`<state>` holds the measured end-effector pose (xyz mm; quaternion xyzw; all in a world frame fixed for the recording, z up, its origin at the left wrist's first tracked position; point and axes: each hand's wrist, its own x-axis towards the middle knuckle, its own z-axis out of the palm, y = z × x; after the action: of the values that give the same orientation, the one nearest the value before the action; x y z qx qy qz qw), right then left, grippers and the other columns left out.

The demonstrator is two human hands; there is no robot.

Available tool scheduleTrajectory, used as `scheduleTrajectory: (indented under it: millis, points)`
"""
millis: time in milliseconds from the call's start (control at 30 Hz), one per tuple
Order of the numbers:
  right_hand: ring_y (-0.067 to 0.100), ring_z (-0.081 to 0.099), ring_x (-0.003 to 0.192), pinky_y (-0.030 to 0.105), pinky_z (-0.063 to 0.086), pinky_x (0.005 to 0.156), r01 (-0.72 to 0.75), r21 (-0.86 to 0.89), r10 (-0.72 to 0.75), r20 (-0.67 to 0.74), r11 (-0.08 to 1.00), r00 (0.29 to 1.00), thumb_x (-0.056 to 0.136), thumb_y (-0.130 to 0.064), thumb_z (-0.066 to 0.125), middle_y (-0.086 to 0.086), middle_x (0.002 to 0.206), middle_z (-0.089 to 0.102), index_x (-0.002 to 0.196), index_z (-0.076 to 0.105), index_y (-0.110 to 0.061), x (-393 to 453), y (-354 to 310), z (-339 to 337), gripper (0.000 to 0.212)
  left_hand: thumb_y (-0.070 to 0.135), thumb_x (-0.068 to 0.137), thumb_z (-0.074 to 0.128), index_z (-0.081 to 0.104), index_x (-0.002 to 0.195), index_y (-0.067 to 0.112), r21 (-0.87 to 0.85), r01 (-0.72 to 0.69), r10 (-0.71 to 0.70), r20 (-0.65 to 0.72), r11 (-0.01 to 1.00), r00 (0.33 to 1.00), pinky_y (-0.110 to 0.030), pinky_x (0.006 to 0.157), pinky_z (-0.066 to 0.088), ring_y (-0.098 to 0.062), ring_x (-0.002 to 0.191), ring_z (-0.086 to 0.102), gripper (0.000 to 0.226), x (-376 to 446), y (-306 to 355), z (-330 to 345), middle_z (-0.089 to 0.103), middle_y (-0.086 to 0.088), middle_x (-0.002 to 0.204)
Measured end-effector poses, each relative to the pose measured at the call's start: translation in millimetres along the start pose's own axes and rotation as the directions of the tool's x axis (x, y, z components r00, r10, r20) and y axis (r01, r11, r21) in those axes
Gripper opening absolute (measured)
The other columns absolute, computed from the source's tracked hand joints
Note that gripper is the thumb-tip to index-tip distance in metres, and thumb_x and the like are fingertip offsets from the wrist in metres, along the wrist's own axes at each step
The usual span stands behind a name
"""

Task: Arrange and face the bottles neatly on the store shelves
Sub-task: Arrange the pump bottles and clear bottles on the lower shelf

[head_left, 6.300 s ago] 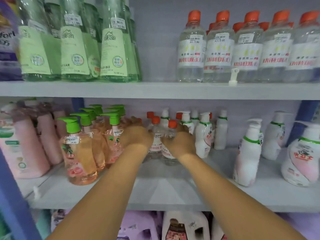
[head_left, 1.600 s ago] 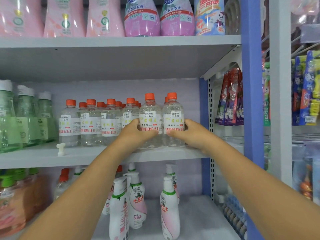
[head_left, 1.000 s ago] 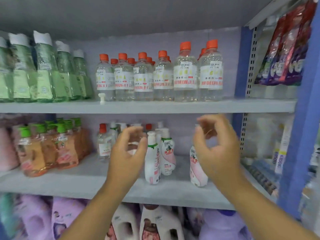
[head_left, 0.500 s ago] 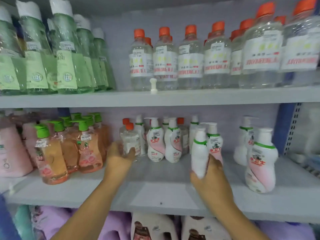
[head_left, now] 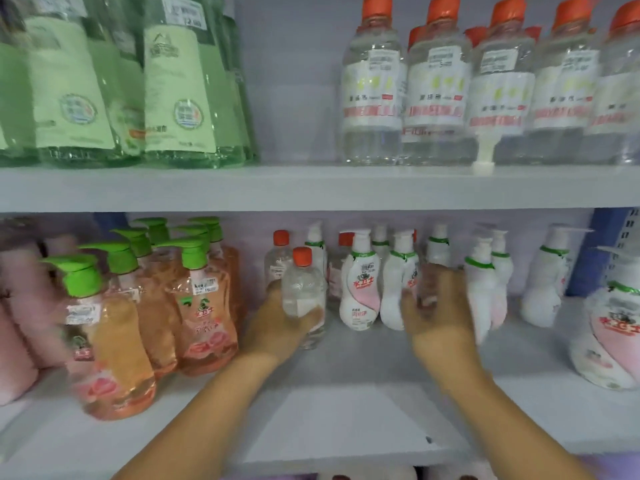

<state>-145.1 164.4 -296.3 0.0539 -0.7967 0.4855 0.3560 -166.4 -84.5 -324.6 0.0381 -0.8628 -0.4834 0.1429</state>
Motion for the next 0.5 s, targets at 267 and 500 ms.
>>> scheduleTrajectory:
  millis: [267, 500]
  points:
    - [0.026, 0.069, 0.102, 0.037, 0.055, 0.09, 0.037, -0.013, -0.025, 0.52, 0.999, 0.854, 0.095, -0.033, 0.061, 0.002, 0.117, 0.068, 0.116, 0.069, -0.015, 50, -108, 144, 0.028, 0.042, 0.082, 0.081, 0.046, 0.135, 0.055, -0.144, -0.114, 0.083, -0.201, 0.983, 0.976, -0.024, 0.079, 0.054, 0.012, 0.088, 0.067, 0.064, -105, -13, -34, 0.066, 0.041, 0.102]
    - [0.03, 0.065, 0.111, 0.033, 0.054, 0.083, 0.156, -0.33, 0.037, 0.512, 0.931, 0.858, 0.095, -0.037, 0.065, 0.01, 0.114, 0.067, 0.108, 0.069, -0.01, 69, -114, 202, 0.03, 0.037, 0.083, 0.081, 0.045, 0.126, 0.065, -0.277, -0.098, 0.036, -0.223, 0.956, 0.974, -0.011, 0.068, 0.044, 0.021, 0.087, 0.06, 0.062, -112, -12, -40, 0.061, 0.049, 0.099]
